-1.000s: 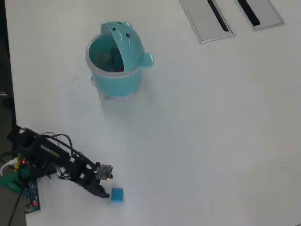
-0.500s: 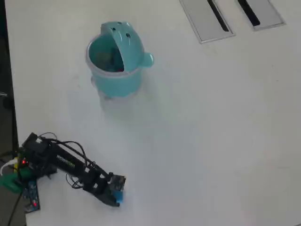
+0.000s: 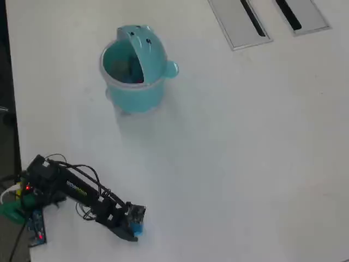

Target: Grasp RGB lego blocks and put them in the bin one by one.

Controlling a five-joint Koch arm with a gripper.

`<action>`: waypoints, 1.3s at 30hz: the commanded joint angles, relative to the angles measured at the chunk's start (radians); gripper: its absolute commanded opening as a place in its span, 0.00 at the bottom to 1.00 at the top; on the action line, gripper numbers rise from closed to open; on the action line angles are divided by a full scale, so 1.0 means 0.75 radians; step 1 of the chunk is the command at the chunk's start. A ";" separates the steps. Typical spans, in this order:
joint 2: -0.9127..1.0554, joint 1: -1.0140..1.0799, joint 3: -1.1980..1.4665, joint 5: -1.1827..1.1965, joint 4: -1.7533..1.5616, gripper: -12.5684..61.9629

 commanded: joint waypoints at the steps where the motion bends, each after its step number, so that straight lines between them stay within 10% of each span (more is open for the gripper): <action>1: 0.047 0.008 -0.053 -0.004 0.012 0.62; 39: 0.585 -0.333 -0.004 0.399 0.063 0.39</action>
